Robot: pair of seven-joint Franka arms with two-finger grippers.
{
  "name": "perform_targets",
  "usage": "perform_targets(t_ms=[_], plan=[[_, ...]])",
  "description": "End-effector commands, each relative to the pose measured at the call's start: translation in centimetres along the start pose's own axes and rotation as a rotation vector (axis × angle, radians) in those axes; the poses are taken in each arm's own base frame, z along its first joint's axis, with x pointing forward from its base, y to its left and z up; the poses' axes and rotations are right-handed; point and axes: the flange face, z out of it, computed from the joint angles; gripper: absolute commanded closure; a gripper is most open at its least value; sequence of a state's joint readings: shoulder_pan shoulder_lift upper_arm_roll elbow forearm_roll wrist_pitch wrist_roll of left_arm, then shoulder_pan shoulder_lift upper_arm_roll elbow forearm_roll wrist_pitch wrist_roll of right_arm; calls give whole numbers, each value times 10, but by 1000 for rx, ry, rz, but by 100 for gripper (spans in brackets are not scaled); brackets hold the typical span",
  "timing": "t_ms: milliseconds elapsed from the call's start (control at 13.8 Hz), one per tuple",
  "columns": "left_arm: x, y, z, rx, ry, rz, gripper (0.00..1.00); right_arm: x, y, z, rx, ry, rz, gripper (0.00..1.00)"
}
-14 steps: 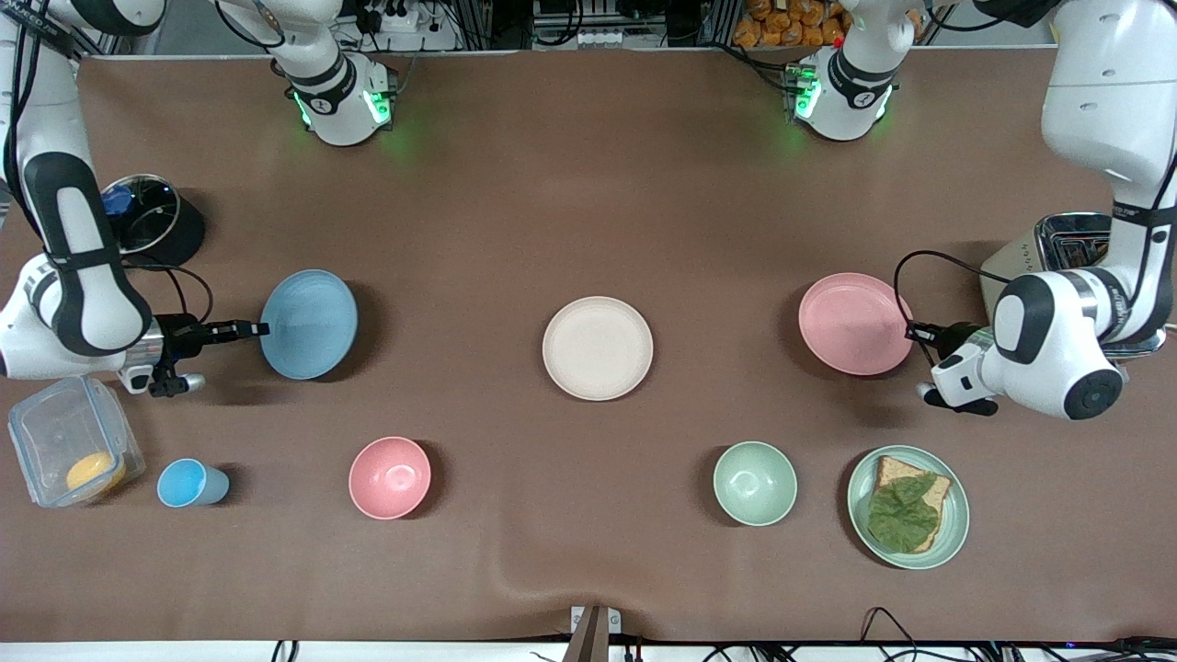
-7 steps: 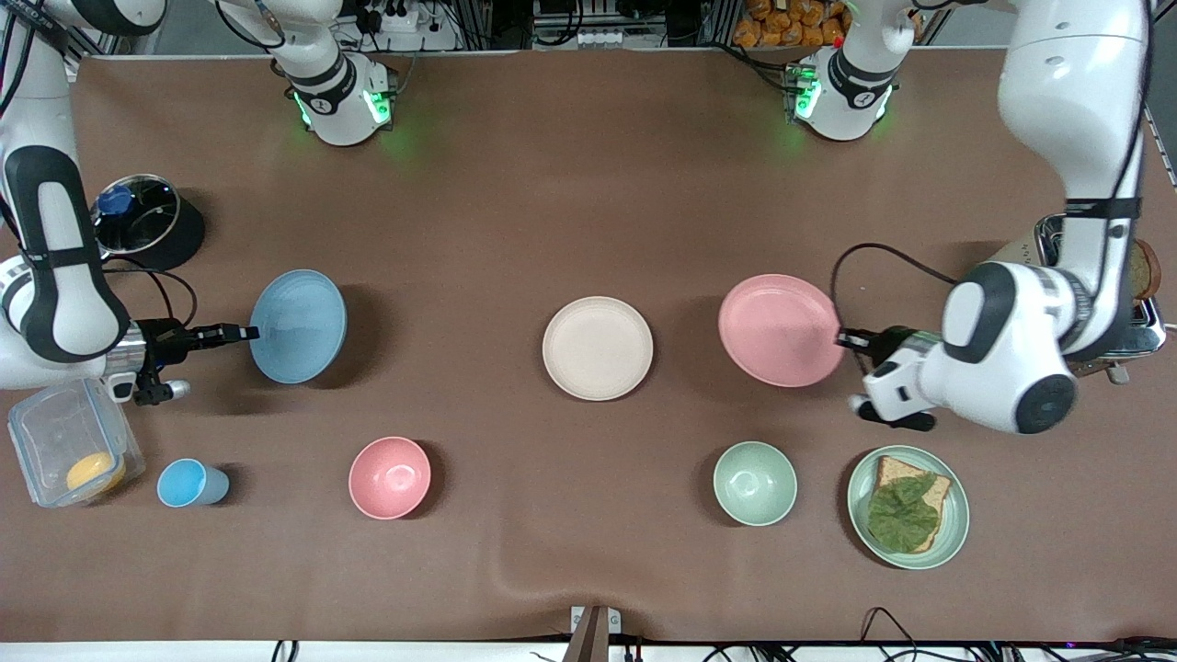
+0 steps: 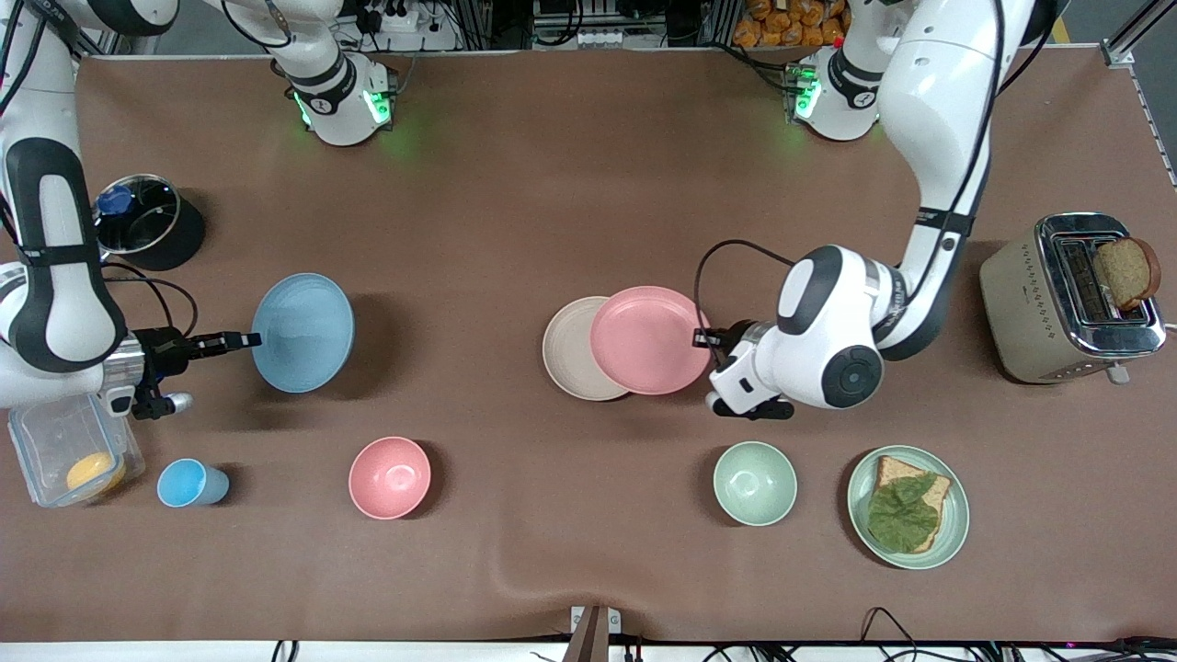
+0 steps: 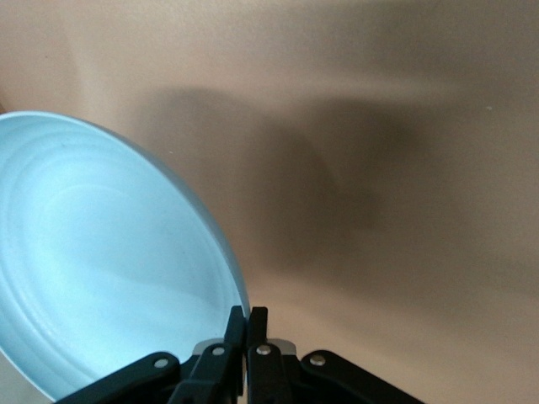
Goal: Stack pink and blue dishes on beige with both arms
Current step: 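Release the pink plate with the left gripper while the right gripper carries blue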
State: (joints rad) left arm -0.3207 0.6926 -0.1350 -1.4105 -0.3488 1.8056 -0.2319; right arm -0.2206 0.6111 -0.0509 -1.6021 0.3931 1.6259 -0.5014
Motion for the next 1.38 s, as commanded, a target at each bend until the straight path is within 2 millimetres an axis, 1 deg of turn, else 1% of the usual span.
perform_targets(t_ms=[0,145,218,363,436,508,581,654,726,799,872,944,1017,1089,1162,1235,1307], plan=[[7,34,27,-18,39,31,100,10,-24,1,-12,-17,32,100],[15,39,46,-21,67,46,100,19,-47,8,-33,-25,60,100],[17,46,59,-20,78,55,100,23,-57,9,-38,-24,73,100],[14,61,80,-6,80,78,100,28,-73,14,-47,-29,93,100],[14,60,83,-1,77,81,72,32,-85,20,-55,-37,92,100],[15,55,82,6,78,81,1,35,-97,28,-63,-48,93,100],[15,55,75,10,89,119,0,39,-112,35,-74,-59,84,100],[15,51,63,22,103,144,0,41,-126,42,-82,-71,75,100],[18,38,40,39,132,153,0,43,-141,48,-90,-82,67,100],[24,17,19,59,162,142,0,44,-153,53,-99,-92,51,100],[25,5,-3,81,190,138,0,46,-168,61,-112,-105,28,100],[24,-2,-19,120,218,148,0,48,-183,69,-124,-115,5,100],[21,-4,-35,207,254,200,0,50,-200,79,-134,-124,-18,100],[20,-15,-56,307,294,237,0,52,-217,86,-145,-126,-44,100],[24,-37,-73,370,314,252,0,54,-235,94,-155,-129,-69,100],[27,-62,-93,377,332,234,0,56,-249,104,-168,-133,-92,100],[30,-88,-107,367,342,199,0,57,-261,107,-177,-127,-110,100]])
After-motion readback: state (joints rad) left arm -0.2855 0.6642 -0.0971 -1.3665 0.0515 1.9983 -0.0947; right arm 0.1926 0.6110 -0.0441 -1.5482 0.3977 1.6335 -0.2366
